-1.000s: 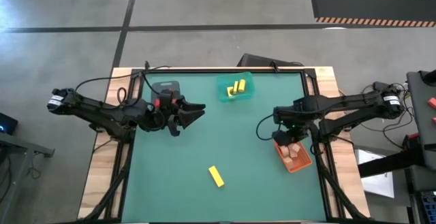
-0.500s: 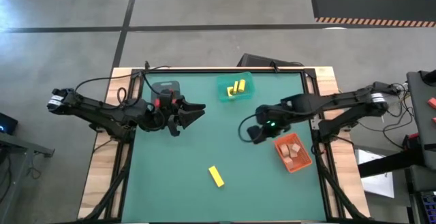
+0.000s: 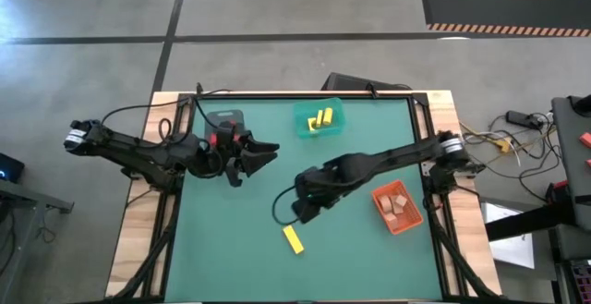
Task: Sort & place blocks by color
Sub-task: Put the yellow block into the green bin
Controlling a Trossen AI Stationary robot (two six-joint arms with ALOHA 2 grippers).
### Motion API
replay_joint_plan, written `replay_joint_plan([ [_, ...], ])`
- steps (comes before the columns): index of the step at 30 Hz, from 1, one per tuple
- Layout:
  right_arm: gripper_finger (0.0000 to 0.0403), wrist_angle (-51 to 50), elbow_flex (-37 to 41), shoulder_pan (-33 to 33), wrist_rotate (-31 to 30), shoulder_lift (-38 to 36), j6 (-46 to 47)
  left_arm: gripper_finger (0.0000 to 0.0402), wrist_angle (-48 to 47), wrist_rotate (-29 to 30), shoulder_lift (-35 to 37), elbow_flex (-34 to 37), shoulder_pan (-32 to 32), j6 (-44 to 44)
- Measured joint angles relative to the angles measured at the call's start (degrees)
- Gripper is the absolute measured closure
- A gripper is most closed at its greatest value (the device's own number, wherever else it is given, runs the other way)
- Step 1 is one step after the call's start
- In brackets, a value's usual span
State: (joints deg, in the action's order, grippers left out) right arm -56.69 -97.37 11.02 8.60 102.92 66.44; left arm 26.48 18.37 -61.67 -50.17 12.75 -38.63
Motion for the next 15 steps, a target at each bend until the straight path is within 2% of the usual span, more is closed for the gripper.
replay_joint_plan([
  [4,0.022,0.0,-5.47,1.18,0.0,5.8,0.2,0.022,0.01,-2.81,0.25,0.02,0.04,0.0],
  [9,0.022,-0.67,-11.88,2.27,0.34,12.18,1.68,0.022,0.0,-3.39,1.73,0.02,0.04,0.02],
  [15,0.022,-7.11,-20.33,2.87,0.41,19.29,3.45,0.022,0.04,-3.42,4.43,0.02,0.04,0.44],
])
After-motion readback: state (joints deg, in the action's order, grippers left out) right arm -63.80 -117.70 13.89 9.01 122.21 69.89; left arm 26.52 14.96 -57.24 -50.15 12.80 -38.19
